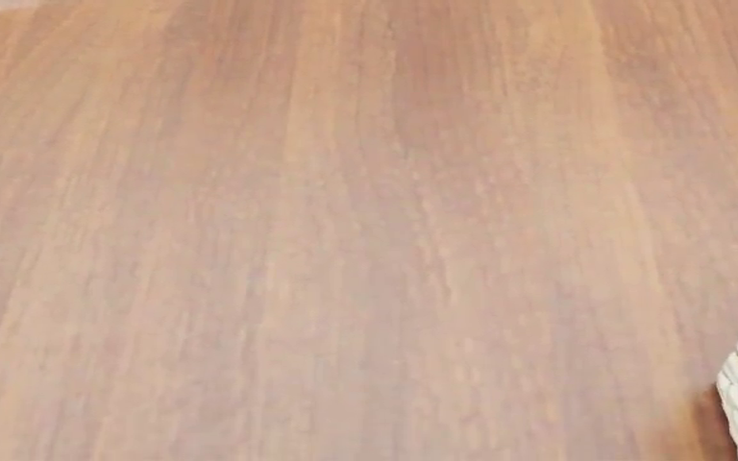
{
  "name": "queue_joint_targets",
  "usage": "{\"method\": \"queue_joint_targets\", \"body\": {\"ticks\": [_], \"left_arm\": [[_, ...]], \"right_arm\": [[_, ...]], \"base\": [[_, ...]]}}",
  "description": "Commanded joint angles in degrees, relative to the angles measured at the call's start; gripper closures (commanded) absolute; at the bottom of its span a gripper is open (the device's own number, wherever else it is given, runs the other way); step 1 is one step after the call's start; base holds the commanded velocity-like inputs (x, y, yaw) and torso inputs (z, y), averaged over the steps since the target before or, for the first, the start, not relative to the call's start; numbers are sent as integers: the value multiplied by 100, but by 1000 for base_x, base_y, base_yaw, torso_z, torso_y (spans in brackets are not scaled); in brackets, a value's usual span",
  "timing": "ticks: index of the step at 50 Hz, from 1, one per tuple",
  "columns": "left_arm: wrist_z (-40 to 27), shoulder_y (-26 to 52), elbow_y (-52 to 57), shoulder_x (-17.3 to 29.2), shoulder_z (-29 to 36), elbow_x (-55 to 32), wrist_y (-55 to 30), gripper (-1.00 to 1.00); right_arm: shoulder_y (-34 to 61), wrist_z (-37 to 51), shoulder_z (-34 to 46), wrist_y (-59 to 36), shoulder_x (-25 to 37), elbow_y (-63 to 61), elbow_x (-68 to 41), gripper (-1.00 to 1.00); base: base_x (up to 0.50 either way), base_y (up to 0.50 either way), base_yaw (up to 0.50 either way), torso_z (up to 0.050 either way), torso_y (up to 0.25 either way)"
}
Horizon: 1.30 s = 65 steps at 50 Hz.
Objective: Pick the milk and place it in the basket.
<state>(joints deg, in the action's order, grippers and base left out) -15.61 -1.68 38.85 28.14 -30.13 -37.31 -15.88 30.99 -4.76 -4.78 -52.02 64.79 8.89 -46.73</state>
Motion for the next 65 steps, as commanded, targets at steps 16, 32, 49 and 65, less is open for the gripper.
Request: {"method": "queue_joint_targets", "body": {"ticks": [16, 32, 49, 65], "left_arm": [[102, -35, -64, -94, -81, 193, 156, -100], [88, -41, -62, -81, -66, 185, 167, -100], [73, -49, -76, -72, -55, 181, 183, -100], [64, -45, -98, -64, -35, 181, 203, -100]], "right_arm": [[1605, -126, 292, 129, -90, 224, 425, -100], [3239, -203, 618, 453, -402, 502, 747, -100], [4561, 163, 723, 2036, -1086, 1351, 1623, -100], [5068, 592, 275, 3489, -1551, 1739, 1873, -100]], "base": [[0, 0, 0, 0, 0], [0, 0, 0, 0, 0], [0, 0, 0, 0, 0], [0, 0, 0, 0, 0]]}}
